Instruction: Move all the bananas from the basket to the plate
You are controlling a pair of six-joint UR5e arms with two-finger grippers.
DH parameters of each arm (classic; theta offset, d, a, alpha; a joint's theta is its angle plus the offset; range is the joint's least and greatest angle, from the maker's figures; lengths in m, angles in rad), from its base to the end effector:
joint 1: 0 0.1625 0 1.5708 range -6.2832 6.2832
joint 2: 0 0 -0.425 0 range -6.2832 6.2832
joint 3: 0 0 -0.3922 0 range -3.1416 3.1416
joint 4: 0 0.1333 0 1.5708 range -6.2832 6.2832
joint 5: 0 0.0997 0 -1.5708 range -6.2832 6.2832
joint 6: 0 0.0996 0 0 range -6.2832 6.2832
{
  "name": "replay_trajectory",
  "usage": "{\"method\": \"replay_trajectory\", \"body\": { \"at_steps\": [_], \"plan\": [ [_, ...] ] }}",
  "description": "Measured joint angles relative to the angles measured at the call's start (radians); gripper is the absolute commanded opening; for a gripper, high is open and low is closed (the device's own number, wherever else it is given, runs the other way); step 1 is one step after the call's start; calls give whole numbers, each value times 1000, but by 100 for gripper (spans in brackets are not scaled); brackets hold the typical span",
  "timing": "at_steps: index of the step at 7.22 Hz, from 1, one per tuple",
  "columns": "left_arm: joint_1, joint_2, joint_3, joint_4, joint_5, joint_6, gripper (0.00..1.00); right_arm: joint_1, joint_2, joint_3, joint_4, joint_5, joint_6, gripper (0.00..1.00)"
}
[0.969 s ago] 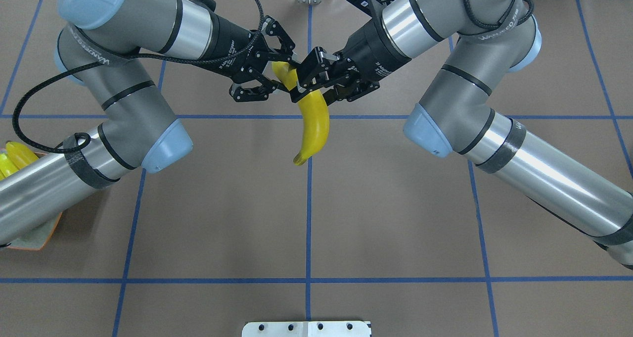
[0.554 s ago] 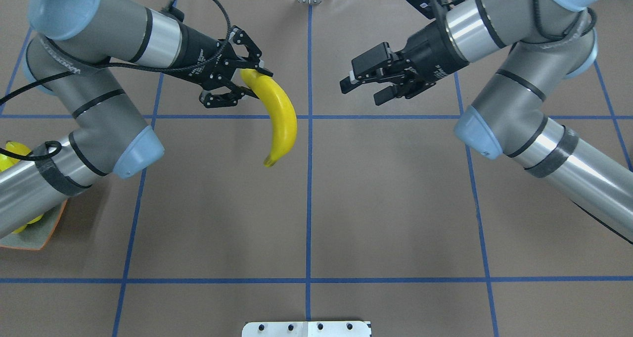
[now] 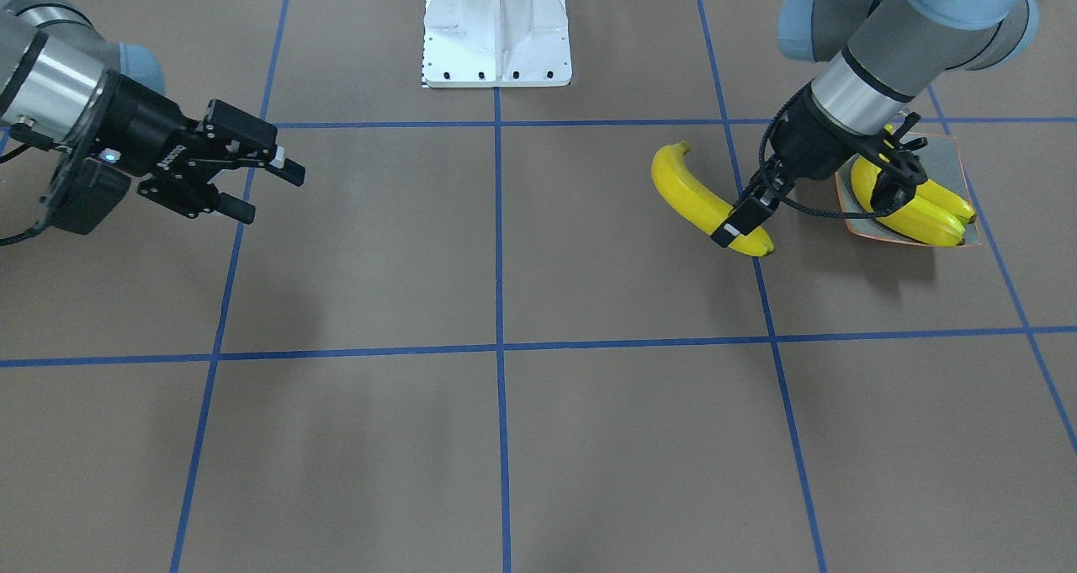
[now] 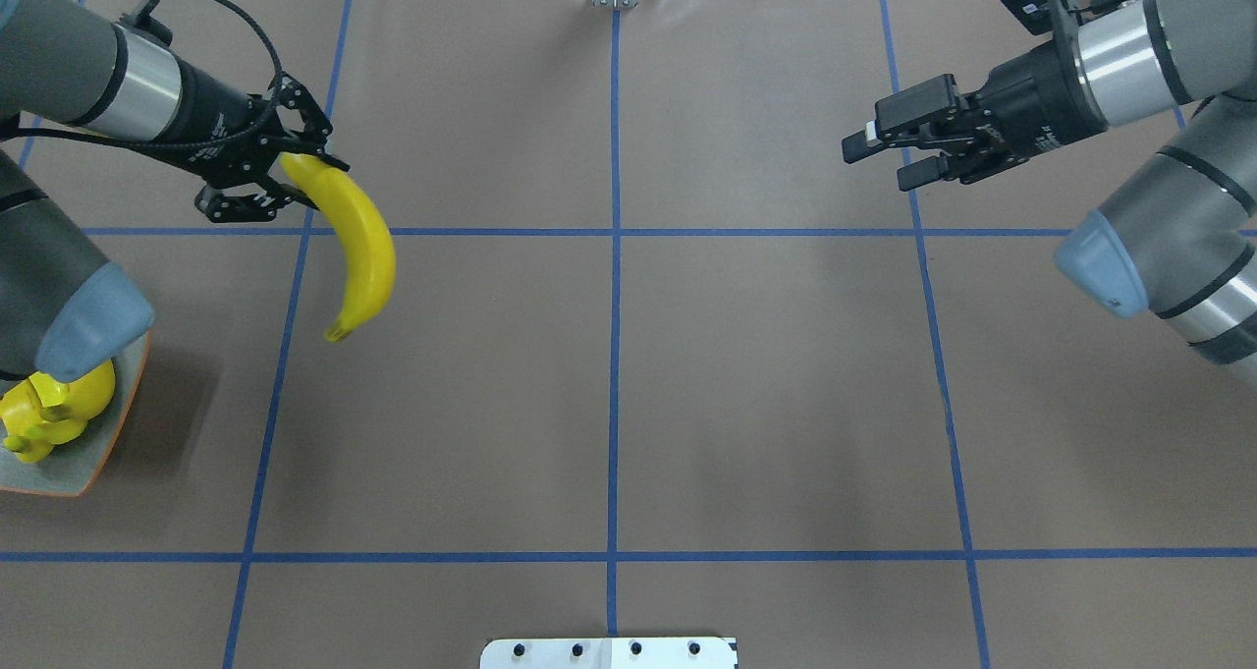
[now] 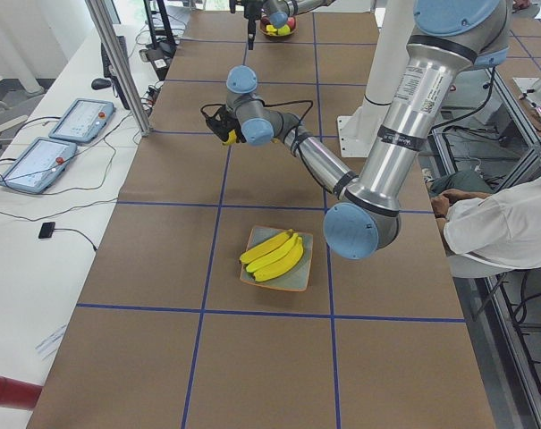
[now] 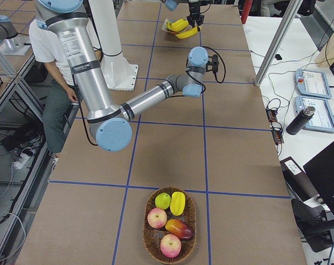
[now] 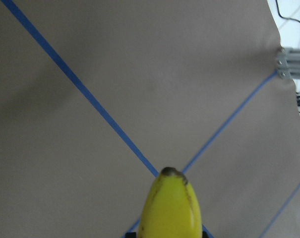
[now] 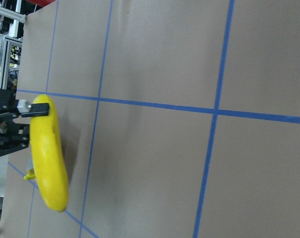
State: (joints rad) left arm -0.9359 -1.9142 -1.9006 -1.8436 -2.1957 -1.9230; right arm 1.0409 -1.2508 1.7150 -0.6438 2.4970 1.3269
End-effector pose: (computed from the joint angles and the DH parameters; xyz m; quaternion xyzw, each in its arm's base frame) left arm 0.2798 -0.5063 0.2845 -0.1373 0.4939 -0.3966 0.7615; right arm -0.2373 -0.5113 0.3029 0.0689 -0.6645 0.0027 0.7441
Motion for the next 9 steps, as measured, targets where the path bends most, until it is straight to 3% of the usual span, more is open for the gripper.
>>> {"method": "replay_trajectory", "body": {
  "at_steps": [2, 4, 9],
  "plan": [
    [5, 40, -108, 376, 57, 209, 0, 51, -99, -3, 17, -6, -101, 100],
    [14, 81, -133, 613, 147, 371, 0, 71, -147, -3, 21, -18, -151, 100],
    [15, 184, -17, 672, 264, 538, 0, 88, -197, -1, 40, -38, -163, 100]
  ]
}}
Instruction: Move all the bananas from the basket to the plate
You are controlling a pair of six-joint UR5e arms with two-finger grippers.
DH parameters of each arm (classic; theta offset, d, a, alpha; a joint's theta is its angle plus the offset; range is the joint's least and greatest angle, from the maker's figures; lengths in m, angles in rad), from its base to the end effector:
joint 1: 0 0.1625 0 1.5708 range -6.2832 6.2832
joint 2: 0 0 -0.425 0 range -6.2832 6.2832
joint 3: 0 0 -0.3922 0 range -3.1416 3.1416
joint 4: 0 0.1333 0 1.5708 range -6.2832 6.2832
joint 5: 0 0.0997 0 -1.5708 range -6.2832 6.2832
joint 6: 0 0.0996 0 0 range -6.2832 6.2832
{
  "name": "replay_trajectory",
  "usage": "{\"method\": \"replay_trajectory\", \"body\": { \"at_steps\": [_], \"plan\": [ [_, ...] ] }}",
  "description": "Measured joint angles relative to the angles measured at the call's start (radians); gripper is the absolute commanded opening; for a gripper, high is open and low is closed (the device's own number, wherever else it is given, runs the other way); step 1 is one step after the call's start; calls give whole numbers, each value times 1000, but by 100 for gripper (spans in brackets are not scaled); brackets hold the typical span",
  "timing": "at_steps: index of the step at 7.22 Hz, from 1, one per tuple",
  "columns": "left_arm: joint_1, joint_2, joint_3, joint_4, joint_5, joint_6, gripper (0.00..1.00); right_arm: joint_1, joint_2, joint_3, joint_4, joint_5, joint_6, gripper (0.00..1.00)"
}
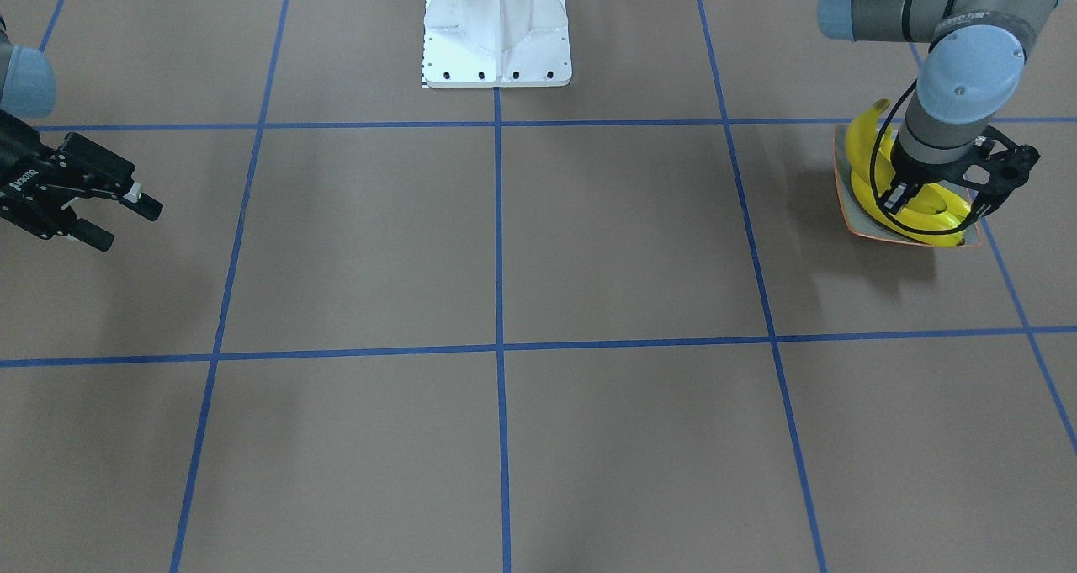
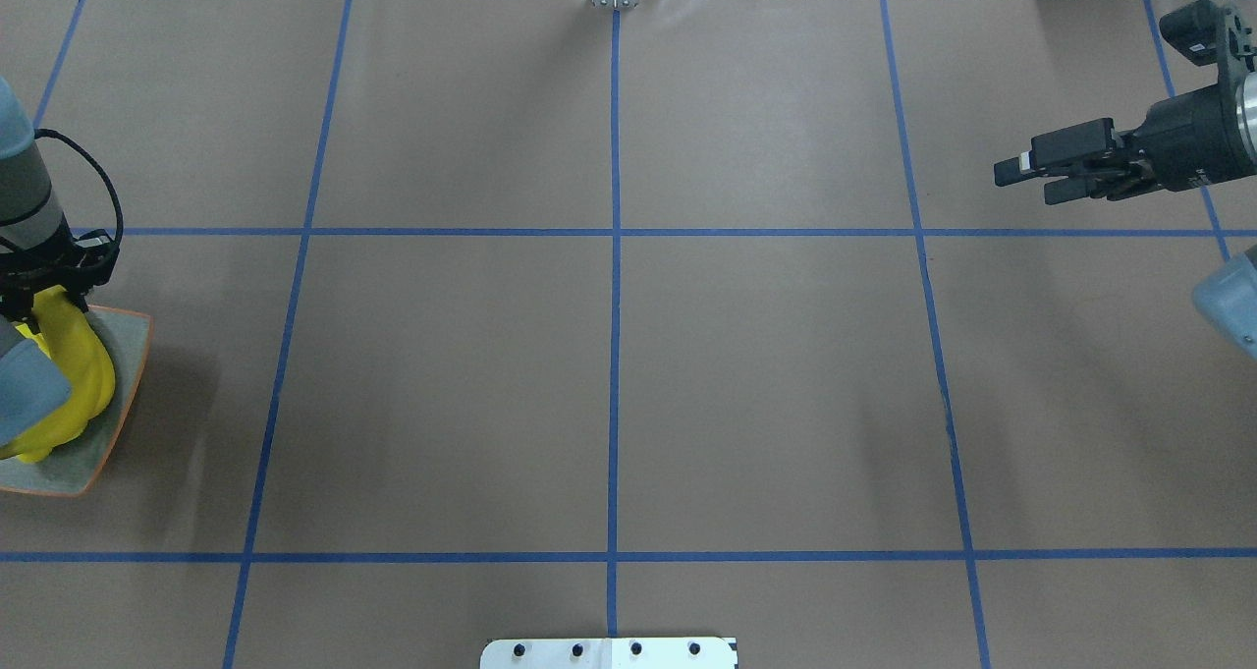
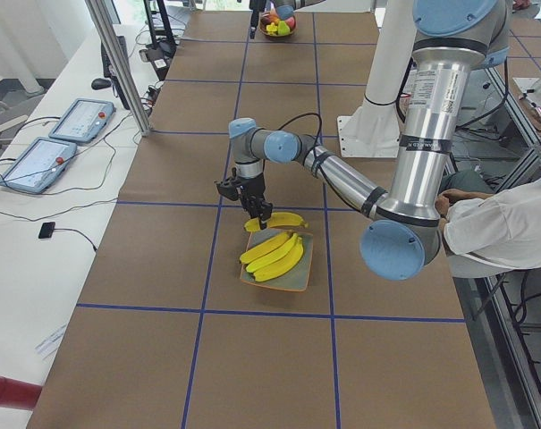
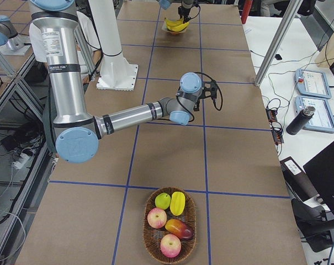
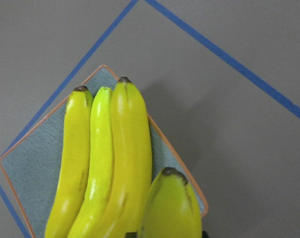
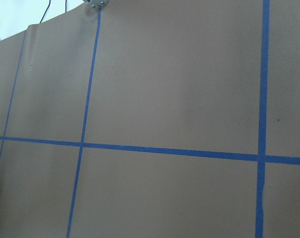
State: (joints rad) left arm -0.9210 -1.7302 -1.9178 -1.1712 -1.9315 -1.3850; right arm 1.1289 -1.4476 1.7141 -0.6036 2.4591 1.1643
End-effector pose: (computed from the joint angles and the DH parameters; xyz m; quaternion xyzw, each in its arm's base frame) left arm 0.2362 -0.4730 0.4739 -0.1248 0.1388 -0.3441 0.9202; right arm -0.1730 -0.4966 0.4077 0.1106 -0.6192 0.0278 0.7769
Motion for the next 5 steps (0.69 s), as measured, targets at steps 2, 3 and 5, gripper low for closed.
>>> {"method": "replay_trajectory", "body": {
  "at_steps": [2, 3, 5],
  "plan": [
    [-8, -6, 43, -6, 14, 4, 0, 1, -3, 6, 3, -1, 0, 100],
    [-12, -16, 57, -8, 15, 1, 0, 1, -6, 12, 4, 0, 1, 100],
    [-19, -89, 130, -10, 14, -16, 0, 2, -15, 20, 5, 0, 0, 100]
  ]
}}
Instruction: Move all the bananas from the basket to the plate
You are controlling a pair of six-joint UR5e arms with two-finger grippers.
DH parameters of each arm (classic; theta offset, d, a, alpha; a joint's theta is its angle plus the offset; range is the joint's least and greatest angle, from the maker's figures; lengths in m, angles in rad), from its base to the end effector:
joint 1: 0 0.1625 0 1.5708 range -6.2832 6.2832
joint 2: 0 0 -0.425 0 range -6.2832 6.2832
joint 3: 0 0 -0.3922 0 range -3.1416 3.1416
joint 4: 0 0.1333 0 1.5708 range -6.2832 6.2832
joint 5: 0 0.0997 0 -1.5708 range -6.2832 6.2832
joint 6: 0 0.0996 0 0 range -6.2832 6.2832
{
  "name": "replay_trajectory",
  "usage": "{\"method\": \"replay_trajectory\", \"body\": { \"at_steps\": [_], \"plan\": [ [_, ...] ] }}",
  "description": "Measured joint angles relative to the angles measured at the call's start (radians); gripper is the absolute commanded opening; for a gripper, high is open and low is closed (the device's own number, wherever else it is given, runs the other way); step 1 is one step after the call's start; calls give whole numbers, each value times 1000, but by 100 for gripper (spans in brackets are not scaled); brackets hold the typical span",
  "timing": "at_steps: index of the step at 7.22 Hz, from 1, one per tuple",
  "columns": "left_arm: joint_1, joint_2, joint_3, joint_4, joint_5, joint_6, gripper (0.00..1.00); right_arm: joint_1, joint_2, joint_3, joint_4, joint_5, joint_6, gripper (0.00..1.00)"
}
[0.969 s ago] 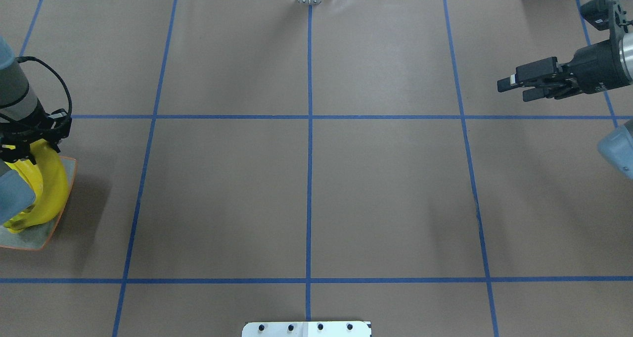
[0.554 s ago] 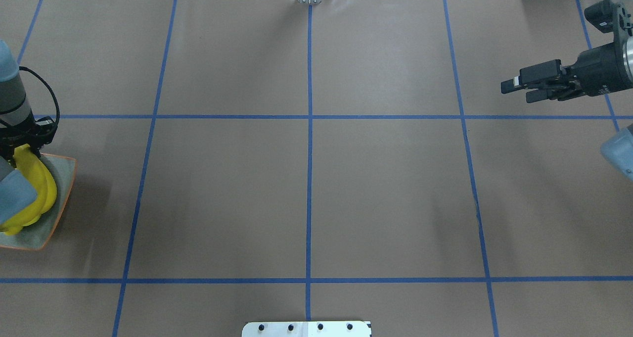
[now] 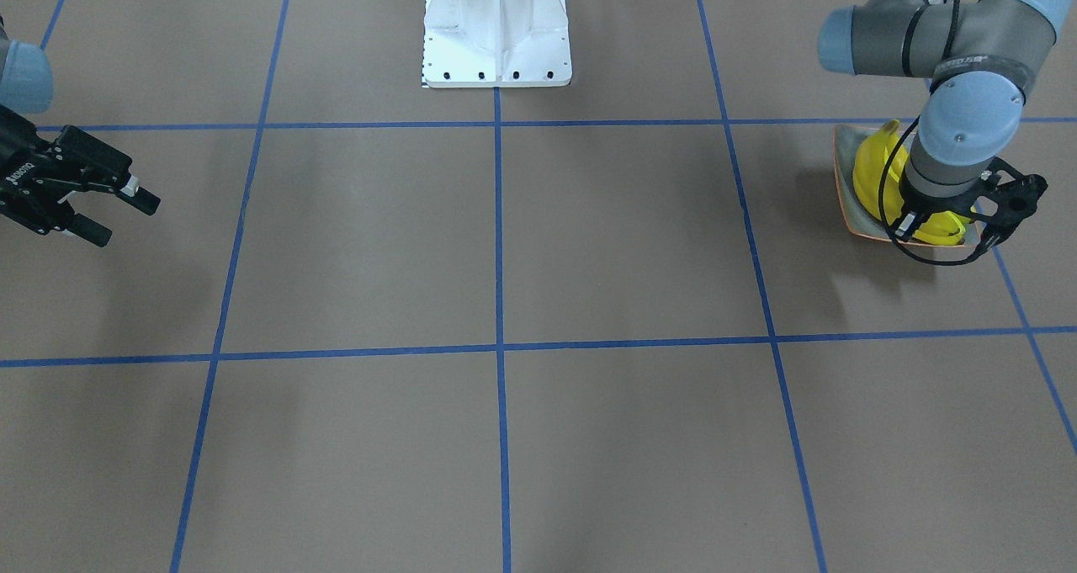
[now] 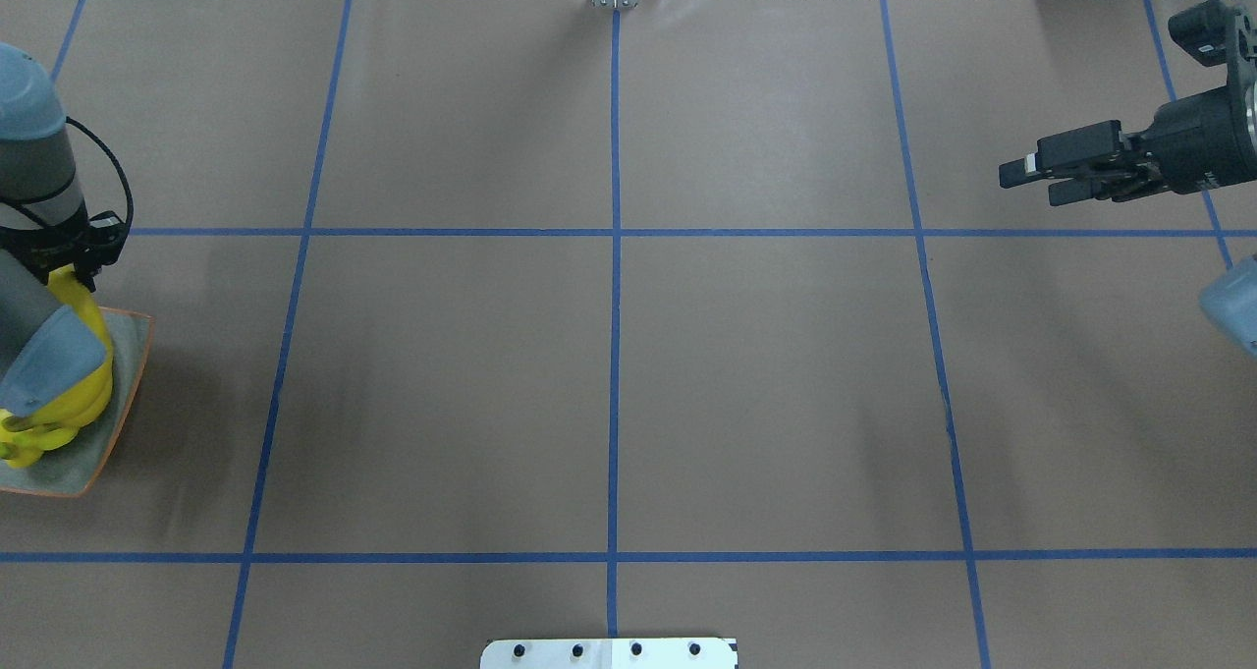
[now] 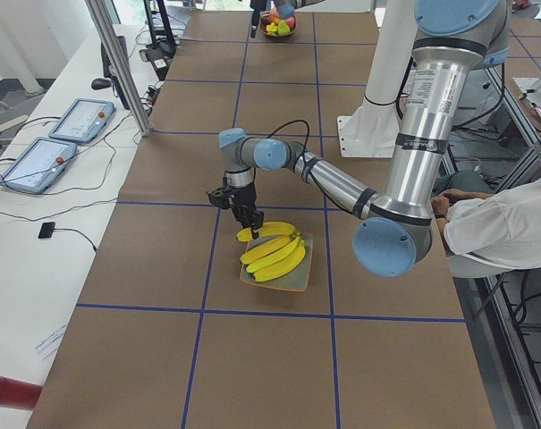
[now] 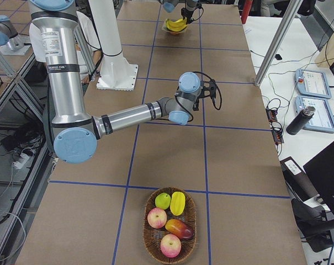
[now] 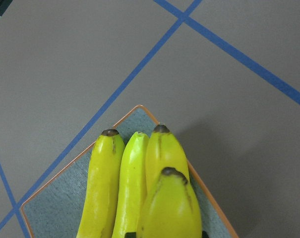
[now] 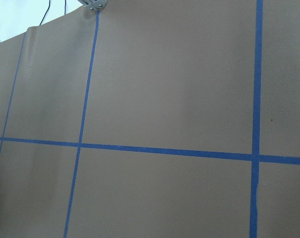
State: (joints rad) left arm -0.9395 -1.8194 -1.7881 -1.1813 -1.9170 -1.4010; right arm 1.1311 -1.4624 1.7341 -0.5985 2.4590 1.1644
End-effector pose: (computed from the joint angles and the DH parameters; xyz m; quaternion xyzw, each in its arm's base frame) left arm 0.2511 -0.5120 0.4841 -0.1265 0.1226 -0.3634 0.9148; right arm -0.1687 -0.4901 0.4055 0.1148 -0.6209 0.0261 0.7750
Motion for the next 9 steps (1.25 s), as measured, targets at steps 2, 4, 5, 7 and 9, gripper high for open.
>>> {"method": "replay_trajectory", "body": {
  "at_steps": [2, 4, 5, 7, 9],
  "plan": [
    [-13, -45, 62, -14, 7, 5, 0, 0, -10, 11, 0, 0, 0, 100],
    [-24, -30, 65, -22, 12, 25, 0, -1, -12, 13, 0, 2, 1, 100],
    [-24, -25, 64, -22, 13, 25, 0, -1, -13, 13, 0, 2, 1, 100],
    [-24, -21, 63, -23, 13, 15, 0, 0, -14, 12, 0, 4, 1, 100],
    [-24, -6, 58, -24, 13, -3, 9, 0, -19, 12, 1, 7, 1, 100]
  ]
}}
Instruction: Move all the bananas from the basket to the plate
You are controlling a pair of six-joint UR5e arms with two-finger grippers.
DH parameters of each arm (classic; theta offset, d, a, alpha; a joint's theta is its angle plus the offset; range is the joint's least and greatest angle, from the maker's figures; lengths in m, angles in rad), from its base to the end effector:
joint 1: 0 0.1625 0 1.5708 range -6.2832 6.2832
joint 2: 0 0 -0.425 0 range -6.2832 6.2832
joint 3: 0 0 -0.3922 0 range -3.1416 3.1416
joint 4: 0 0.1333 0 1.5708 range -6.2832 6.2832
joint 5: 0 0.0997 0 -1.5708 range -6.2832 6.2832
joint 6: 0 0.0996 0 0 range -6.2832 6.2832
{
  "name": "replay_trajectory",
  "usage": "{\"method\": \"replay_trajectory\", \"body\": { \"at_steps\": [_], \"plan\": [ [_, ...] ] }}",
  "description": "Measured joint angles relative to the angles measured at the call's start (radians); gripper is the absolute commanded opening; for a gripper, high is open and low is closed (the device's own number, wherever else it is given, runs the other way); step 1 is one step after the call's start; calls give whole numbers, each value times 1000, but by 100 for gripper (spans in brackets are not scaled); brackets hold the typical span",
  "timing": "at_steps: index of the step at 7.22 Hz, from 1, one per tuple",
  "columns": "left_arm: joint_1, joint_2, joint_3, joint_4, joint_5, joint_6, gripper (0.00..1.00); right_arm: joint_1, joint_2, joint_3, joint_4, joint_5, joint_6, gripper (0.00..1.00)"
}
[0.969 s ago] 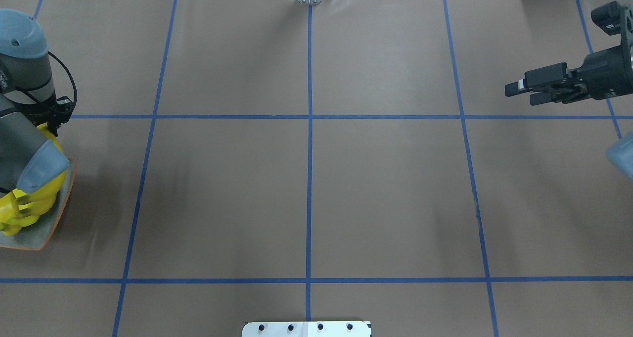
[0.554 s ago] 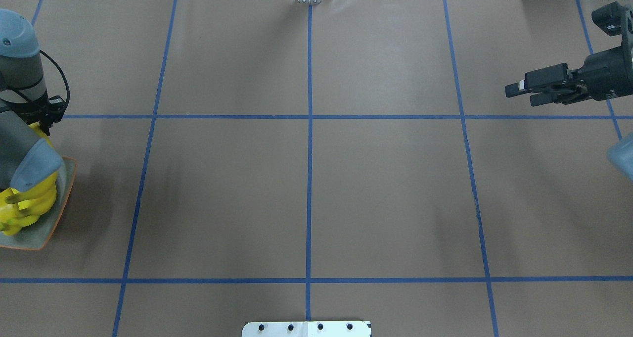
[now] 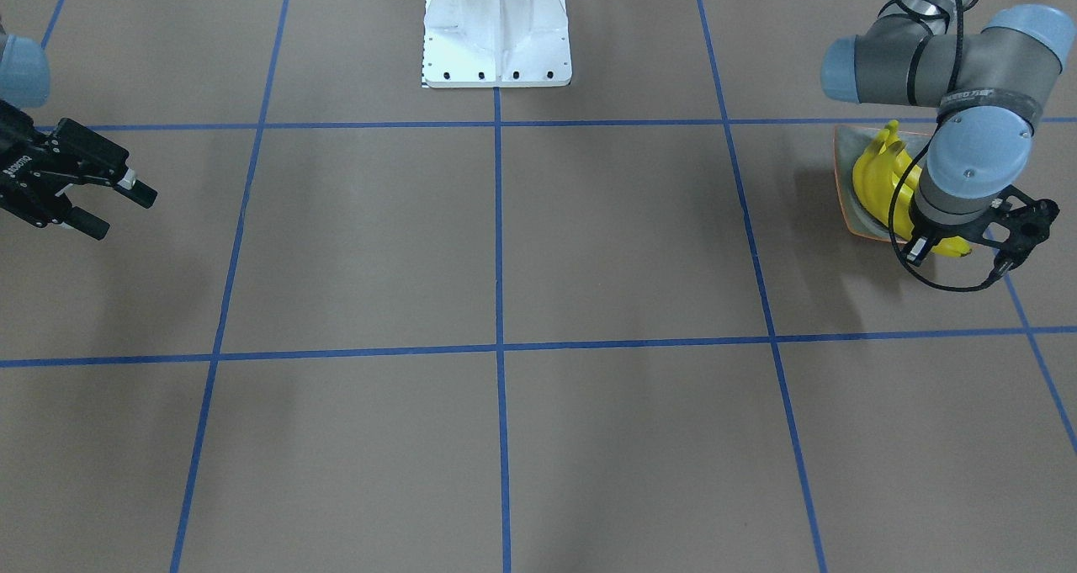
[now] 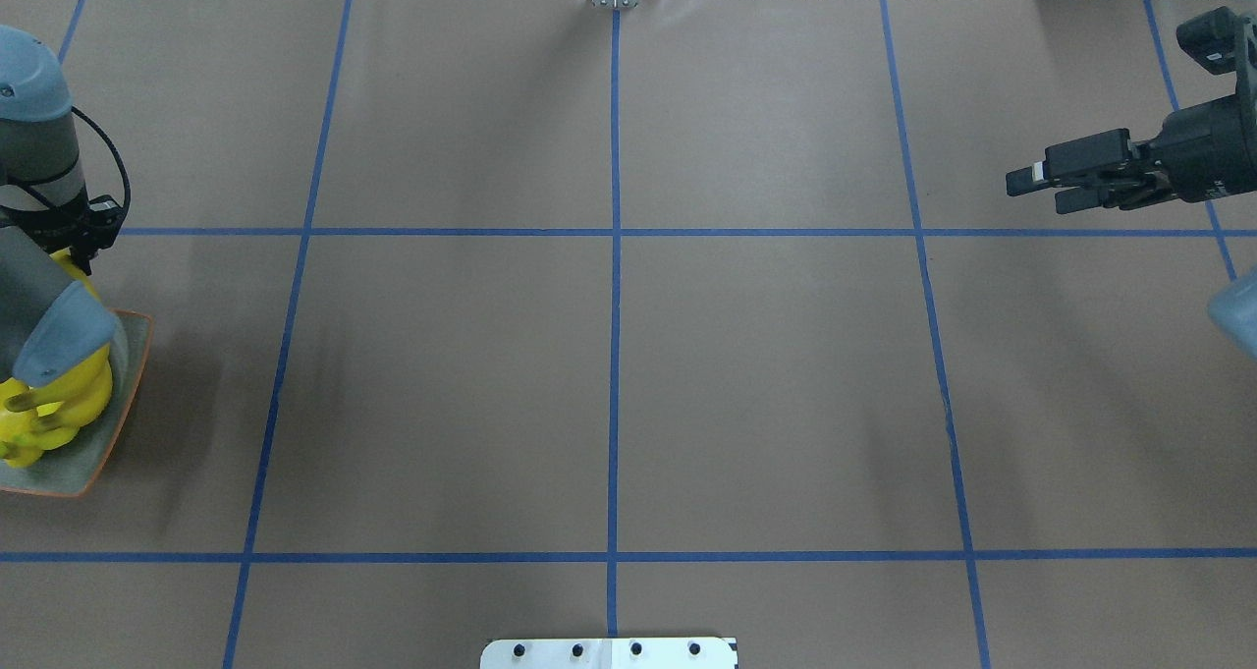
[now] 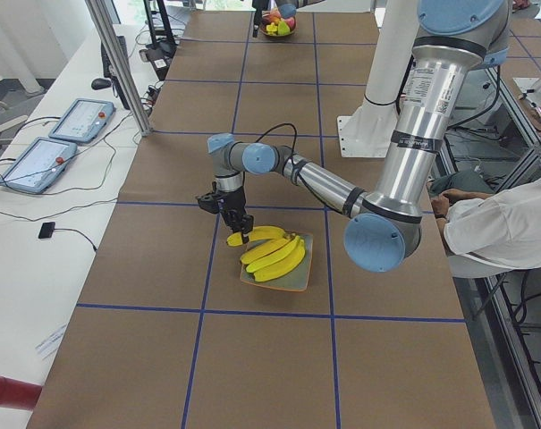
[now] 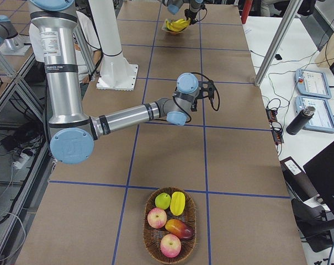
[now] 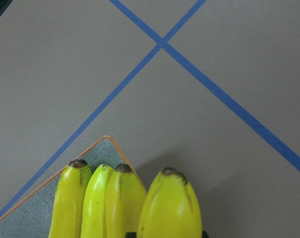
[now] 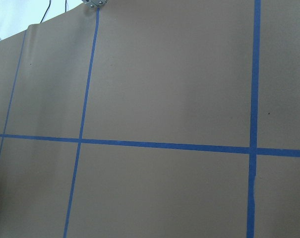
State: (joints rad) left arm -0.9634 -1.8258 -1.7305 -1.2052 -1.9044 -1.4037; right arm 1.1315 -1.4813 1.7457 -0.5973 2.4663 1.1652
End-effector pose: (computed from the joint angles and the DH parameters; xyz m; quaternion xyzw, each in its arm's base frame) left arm 0.2428 -0.5258 0.5048 -0.1272 0.1093 -0.3785 0.9103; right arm -0.1658 -0.4834 0.4094 0.1100 -0.6211 0.0258 0.7755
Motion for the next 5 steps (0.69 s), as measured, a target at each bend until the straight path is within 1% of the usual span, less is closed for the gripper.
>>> {"method": "replay_trajectory", "body": {
  "at_steps": [1, 2, 3, 4, 5],
  "plan": [
    [1, 3, -6, 0, 0, -15, 19, 0, -1, 1, 0, 2, 0, 100],
    [3, 4, -11, 0, 0, -27, 36, 2, -3, 4, 0, 4, 0, 100],
    [6, 8, -13, -1, -1, -33, 42, 4, -4, 5, 1, 5, 1, 100],
    [9, 16, -14, -2, 0, -36, 44, 6, -5, 6, 1, 5, 1, 100],
    [11, 25, -15, -7, 0, -36, 55, 6, -5, 6, 1, 5, 1, 100]
  ]
}}
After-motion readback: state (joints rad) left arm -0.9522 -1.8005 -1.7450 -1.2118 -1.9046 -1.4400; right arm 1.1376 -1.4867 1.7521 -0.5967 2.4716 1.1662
